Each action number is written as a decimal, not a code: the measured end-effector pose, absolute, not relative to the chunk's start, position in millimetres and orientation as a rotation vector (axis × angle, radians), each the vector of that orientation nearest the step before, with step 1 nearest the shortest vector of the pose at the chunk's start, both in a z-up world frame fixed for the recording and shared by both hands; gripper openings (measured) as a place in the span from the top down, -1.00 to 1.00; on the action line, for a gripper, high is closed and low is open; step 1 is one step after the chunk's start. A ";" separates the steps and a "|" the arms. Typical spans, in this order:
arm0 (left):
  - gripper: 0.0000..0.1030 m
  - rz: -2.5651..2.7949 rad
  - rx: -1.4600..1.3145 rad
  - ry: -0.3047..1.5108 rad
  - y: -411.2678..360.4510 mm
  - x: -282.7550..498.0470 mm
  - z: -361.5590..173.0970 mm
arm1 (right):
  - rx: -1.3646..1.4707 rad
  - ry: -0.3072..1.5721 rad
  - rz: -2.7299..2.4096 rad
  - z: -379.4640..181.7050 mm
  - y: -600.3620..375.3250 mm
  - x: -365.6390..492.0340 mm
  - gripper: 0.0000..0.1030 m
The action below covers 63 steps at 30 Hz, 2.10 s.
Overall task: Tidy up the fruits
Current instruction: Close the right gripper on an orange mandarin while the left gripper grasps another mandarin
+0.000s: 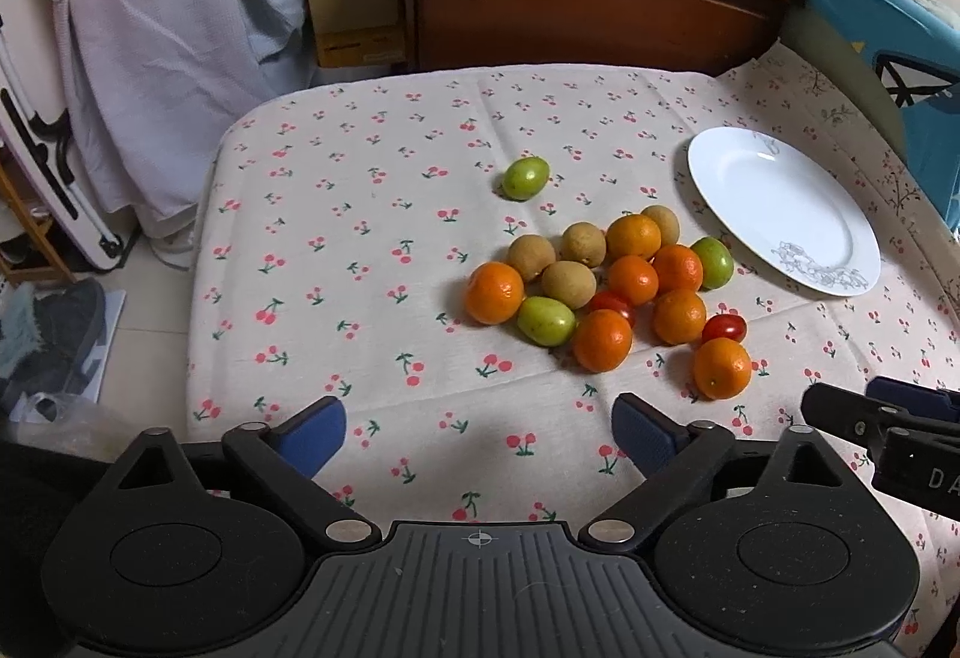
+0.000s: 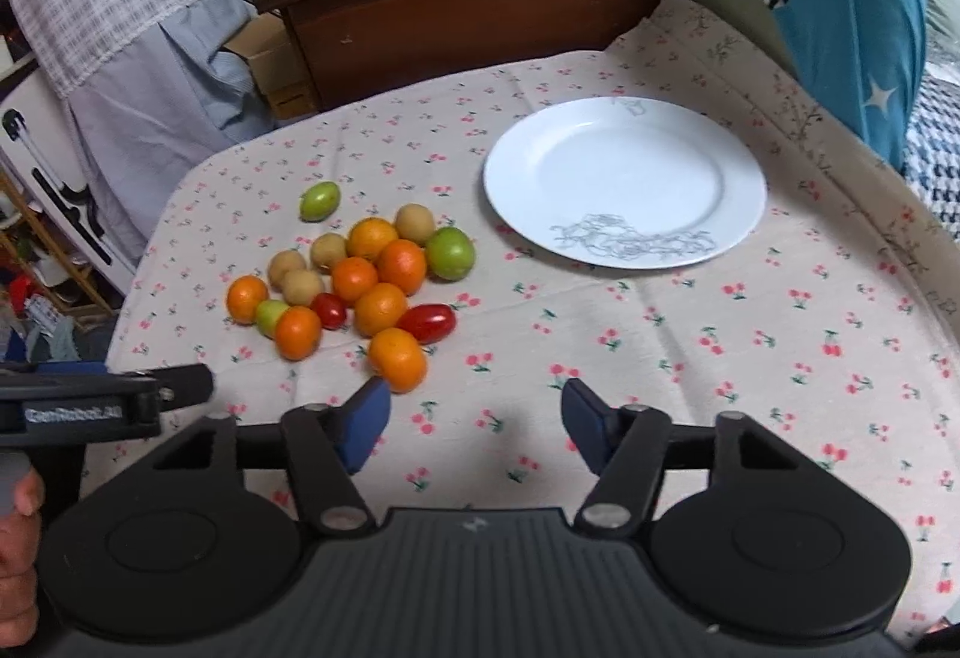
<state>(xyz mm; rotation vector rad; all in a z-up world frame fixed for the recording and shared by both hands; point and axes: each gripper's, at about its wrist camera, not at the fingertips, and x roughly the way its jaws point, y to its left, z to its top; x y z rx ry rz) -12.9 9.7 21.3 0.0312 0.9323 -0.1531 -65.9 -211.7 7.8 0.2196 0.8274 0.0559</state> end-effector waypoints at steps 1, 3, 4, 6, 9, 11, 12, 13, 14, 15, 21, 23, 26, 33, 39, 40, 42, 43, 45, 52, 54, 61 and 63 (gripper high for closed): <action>-0.84 -0.154 0.029 0.932 9.6 -12.0 20.2 | 0.223 0.821 0.065 7.6 -210.6 -65.3 -0.15; -0.84 -0.161 0.024 0.929 9.5 -10.6 18.8 | 0.227 0.816 0.078 7.2 -208.9 -64.6 -0.15; -0.83 -0.164 0.024 0.929 9.0 -10.0 18.1 | 0.228 0.814 0.085 7.1 -207.9 -64.2 -0.15; -0.85 -0.155 0.031 0.936 6.8 -7.6 16.0 | 0.224 0.809 0.091 6.8 -205.7 -63.4 -0.16; -0.87 -0.149 0.044 0.945 3.5 -4.3 13.5 | 0.204 0.820 0.099 3.5 -200.9 -61.0 -0.19; -0.87 -0.146 0.053 0.945 3.0 -3.9 12.1 | 0.186 0.831 0.099 -0.1 -197.4 -59.2 -0.19; -0.87 -0.136 0.062 0.946 2.9 -3.3 11.0 | 0.181 0.835 0.099 -2.0 -195.9 -58.0 -0.19; -0.87 -0.130 0.071 0.945 3.1 -3.1 10.1 | 0.179 0.837 0.100 -3.4 -195.0 -57.3 -0.19; -0.87 -0.124 0.080 0.943 3.0 -3.0 9.2 | 0.177 0.838 0.104 -4.9 -193.9 -56.4 -0.19; -0.87 -0.119 0.087 0.942 3.2 -2.7 8.4 | 0.173 0.837 0.108 -6.0 -192.6 -55.3 -0.19; -0.87 -0.099 0.103 0.936 5.0 0.1 5.4 | 0.138 0.833 0.133 -12.1 -183.3 -48.4 -0.01; -0.87 -0.096 0.106 0.935 5.5 0.7 4.6 | 0.139 0.839 0.142 -15.3 -182.0 -45.5 0.16; -0.85 -0.098 0.097 0.936 7.0 2.1 3.3 | 0.143 0.844 0.141 -19.8 -180.8 -42.0 0.31; -0.83 -0.106 0.078 0.937 9.9 2.9 1.1 | 0.151 0.834 0.147 -26.9 -179.2 -37.3 0.61; -0.78 -0.143 0.069 0.906 7.8 0.7 3.0 | 0.183 0.818 0.145 -24.2 -183.4 -40.4 0.66; -0.76 -0.155 0.065 0.902 6.9 0.6 3.0 | 0.189 0.816 0.144 -22.6 -184.7 -41.6 0.66; -0.69 -0.176 0.056 0.895 4.5 1.0 2.6 | 0.198 0.812 0.143 -19.3 -187.9 -44.1 0.70; -0.62 -0.188 0.051 0.892 3.0 1.1 2.3 | 0.200 0.810 0.141 -18.3 -189.4 -45.0 0.84; -0.50 -0.219 0.044 0.886 -0.8 1.5 1.3 | 0.212 0.811 0.138 -17.5 -193.5 -46.2 0.92; 0.07 -0.307 0.040 0.873 -16.9 4.0 -4.2 | 0.260 0.832 0.152 -22.0 -202.5 -48.2 0.83; 0.13 -0.330 0.030 0.873 -19.6 6.8 -5.6 | 0.261 0.821 0.159 -21.6 -202.7 -49.7 0.79; 0.22 -0.382 0.053 0.881 -26.9 12.7 -13.2 | 0.228 0.804 0.182 -24.4 -195.0 -45.6 0.55; 0.29 -0.398 0.062 0.880 -28.9 13.7 -15.3 | 0.211 0.797 0.181 -25.6 -192.5 -44.6 0.50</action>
